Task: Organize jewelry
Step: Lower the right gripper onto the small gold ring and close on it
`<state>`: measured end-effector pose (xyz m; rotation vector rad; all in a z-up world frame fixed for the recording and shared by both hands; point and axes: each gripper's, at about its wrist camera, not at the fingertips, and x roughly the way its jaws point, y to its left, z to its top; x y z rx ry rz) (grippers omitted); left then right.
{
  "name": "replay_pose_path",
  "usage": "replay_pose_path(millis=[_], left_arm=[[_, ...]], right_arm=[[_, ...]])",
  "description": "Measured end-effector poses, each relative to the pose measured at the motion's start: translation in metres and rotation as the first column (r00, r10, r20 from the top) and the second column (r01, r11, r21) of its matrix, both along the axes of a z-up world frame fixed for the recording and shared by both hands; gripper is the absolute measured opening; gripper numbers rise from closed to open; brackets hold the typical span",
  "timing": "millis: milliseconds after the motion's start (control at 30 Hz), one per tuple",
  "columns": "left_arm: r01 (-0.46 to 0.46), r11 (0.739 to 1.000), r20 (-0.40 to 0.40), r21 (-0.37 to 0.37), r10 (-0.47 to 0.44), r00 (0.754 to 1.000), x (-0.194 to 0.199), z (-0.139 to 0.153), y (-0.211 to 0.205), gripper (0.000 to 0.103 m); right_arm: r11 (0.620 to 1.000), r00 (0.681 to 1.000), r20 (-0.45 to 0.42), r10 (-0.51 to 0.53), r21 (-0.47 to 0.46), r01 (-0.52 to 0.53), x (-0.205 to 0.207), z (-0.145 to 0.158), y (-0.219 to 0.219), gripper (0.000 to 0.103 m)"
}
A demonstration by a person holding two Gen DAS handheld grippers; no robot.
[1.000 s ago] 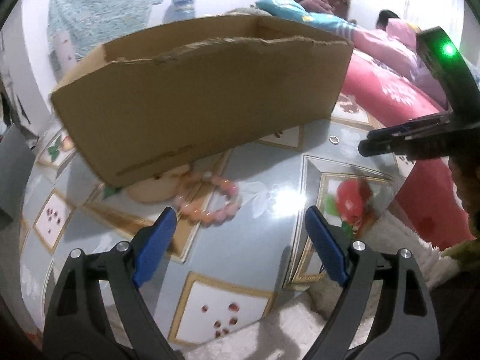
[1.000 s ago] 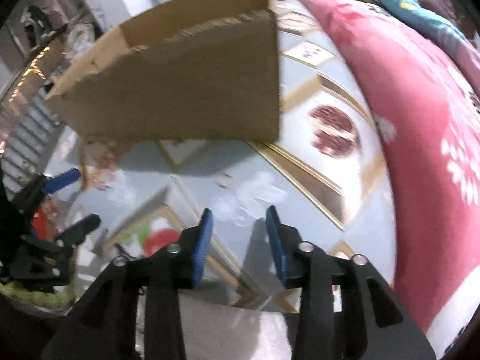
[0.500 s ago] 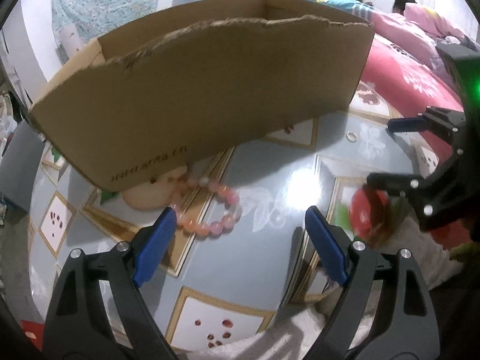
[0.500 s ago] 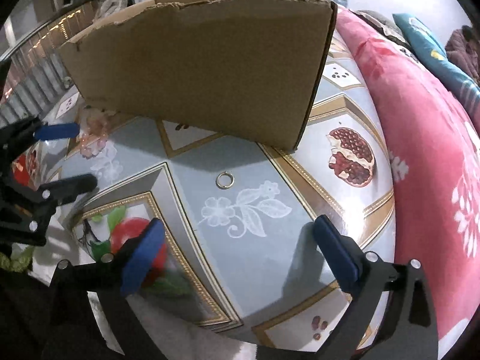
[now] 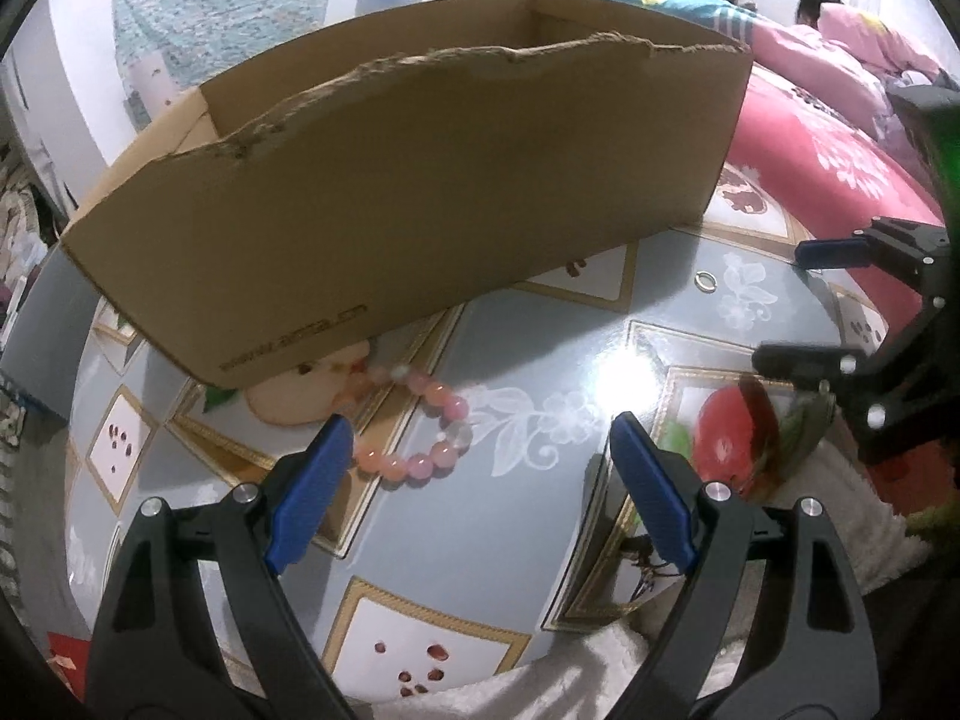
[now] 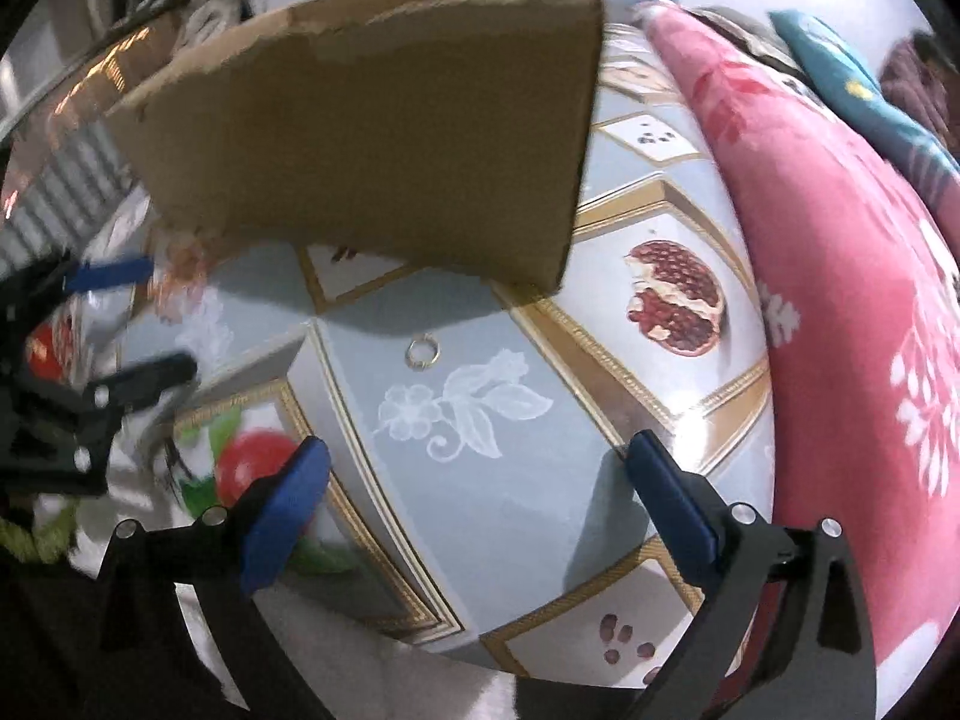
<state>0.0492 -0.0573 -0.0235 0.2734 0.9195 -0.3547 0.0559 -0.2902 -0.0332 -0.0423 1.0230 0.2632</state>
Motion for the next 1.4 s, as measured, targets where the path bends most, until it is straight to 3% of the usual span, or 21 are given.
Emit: replay_pose_path(millis=[133,233,300,400,500,733,933,1133,1267,1400], left_arm=[[-0.002,1.0,0.009,-0.013,0.003,1.0,-0.003,0.001,0.008,0.084],[0.001,1.0,0.015,-0.022,-0.001,1.0,-0.004,0.002,0.012,0.084],[-0.001,1.0,0.017,-0.027,0.002,1.0,-0.003,0.002,0.015,0.084],[-0.012,0.999,0.014,-0.039,0.012,1.0,-0.004,0.003,0.023,0.084],[-0.023,0.999,0.007,-0.049,0.023,1.0,-0.003,0.001,0.027,0.084],[-0.02,1.0,-0.006,-0.023,0.02,1.0,-0.002,-0.006,0.023,0.084],[-0.015,1.0,-0.017,-0.018,0.015,1.0,0.0,-0.009,0.018,0.084],[-0.014,1.0,-0.018,-0.013,0.014,1.0,0.003,-0.009,0.013,0.084],[-0.013,1.0,-0.017,-0.012,0.013,1.0,0.002,-0.009,0.014,0.084],[-0.012,1.0,-0.018,-0.012,0.012,1.0,0.004,-0.01,0.013,0.084]], right_arm=[[0.997,0.998,0.05,-0.035,0.071,0.031,0.0,0.012,0.003,0.087],[0.998,0.998,0.057,-0.03,0.058,0.026,0.003,0.011,0.012,0.073],[0.998,0.999,0.041,-0.025,0.061,0.022,0.006,0.009,0.014,0.056],[0.998,1.0,0.015,-0.001,0.065,0.0,0.007,0.007,0.018,0.038],[0.998,1.0,0.001,0.001,0.06,-0.001,0.007,0.004,0.021,0.03],[0.998,1.0,0.014,0.005,0.059,-0.005,0.014,0.002,0.024,0.028],[0.987,0.997,-0.009,0.07,0.147,-0.068,0.012,0.002,0.033,0.028],[0.993,0.998,0.035,0.046,0.111,-0.049,0.014,0.008,0.022,0.028],[0.991,0.987,0.089,0.135,0.004,-0.135,0.014,0.009,0.03,0.026],[0.973,0.969,0.094,0.23,-0.029,-0.228,0.018,0.005,0.028,0.017]])
